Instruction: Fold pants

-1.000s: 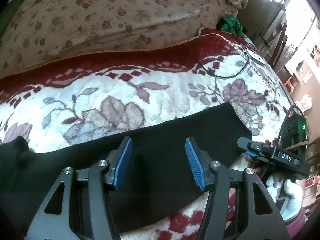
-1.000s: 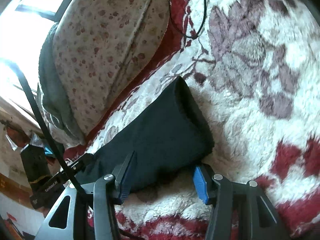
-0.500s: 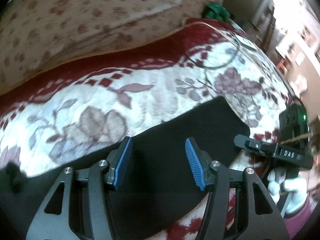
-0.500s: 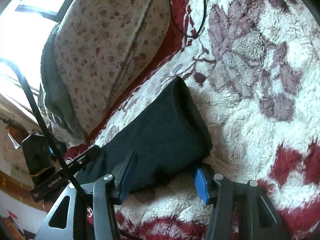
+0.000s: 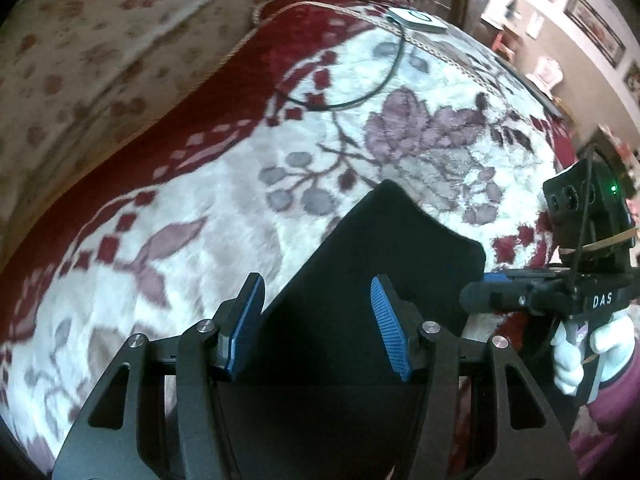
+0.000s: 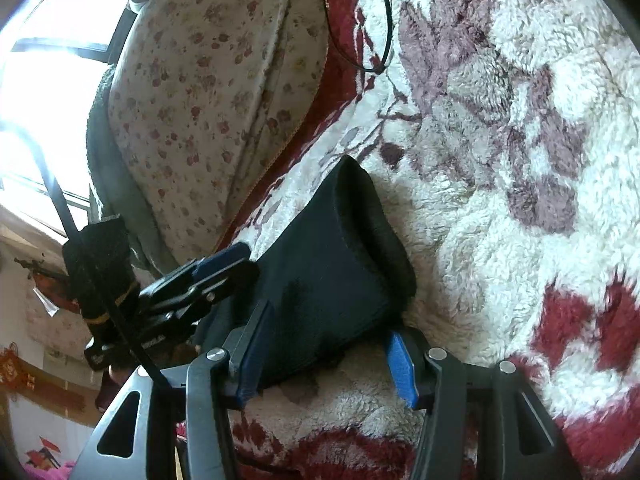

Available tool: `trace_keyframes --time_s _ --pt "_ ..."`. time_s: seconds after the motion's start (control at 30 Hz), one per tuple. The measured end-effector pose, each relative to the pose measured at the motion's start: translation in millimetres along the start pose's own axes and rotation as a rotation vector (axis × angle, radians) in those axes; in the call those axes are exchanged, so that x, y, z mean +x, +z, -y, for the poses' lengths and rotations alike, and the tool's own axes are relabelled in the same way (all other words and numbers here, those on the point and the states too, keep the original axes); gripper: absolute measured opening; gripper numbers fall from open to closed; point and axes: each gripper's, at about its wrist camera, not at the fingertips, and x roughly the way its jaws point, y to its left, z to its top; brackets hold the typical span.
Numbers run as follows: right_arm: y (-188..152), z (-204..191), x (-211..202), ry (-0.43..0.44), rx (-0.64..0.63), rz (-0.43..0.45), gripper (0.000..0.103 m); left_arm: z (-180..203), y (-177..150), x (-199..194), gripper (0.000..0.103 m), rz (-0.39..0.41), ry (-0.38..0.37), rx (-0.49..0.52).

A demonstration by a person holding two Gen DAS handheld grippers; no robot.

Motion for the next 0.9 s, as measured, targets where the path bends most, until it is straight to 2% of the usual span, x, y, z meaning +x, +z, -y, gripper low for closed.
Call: trace_keyframes --time_s 0.17,0.27,0.33,0.5,0.67,0.7,0.73,0.77,0.83,0.87,0.9 --pt "2 3 2 0.019 0.003 -0.003 0.051 3 12 20 0.055 -0.064 -0.065 0.073" --pt "2 5 3 0.034 0.005 -0.004 0.052 6 16 32 0.055 -0.106 -0.141 0.108" --pt "3 6 4 0.043 0.008 -0.006 0.052 9 18 41 0.055 -0.129 -0.151 0.134" --pt "5 9 6 0.067 0.02 -0.005 0.052 10 22 53 0.064 -0.151 -0.207 0.142" --pt "7 12 6 0.095 0.033 0.014 0.052 19 26 59 0.065 -0.161 -0.183 0.196" --pt "6 12 6 0.103 0.023 0.033 0.051 23 26 59 0.061 -0.159 -0.169 0.218" --pt "5 10 7 0.097 0.012 0.044 0.042 25 26 59 0.054 -0.156 -0.172 0.232" --pt "5 9 9 0.092 -0.001 0.046 0.03 27 27 59 0.051 -0.151 -0.175 0.237" --pt "5 8 15 0.1 -0.009 0.036 0.022 27 28 59 0.042 -0.144 -0.174 0.232" --pt "5 8 15 0.104 -0.011 0.041 0.017 25 28 57 0.034 -0.132 -0.178 0.217" --pt "6 7 14 0.12 -0.009 0.05 0.016 23 28 56 0.02 -0.124 -0.184 0.203"
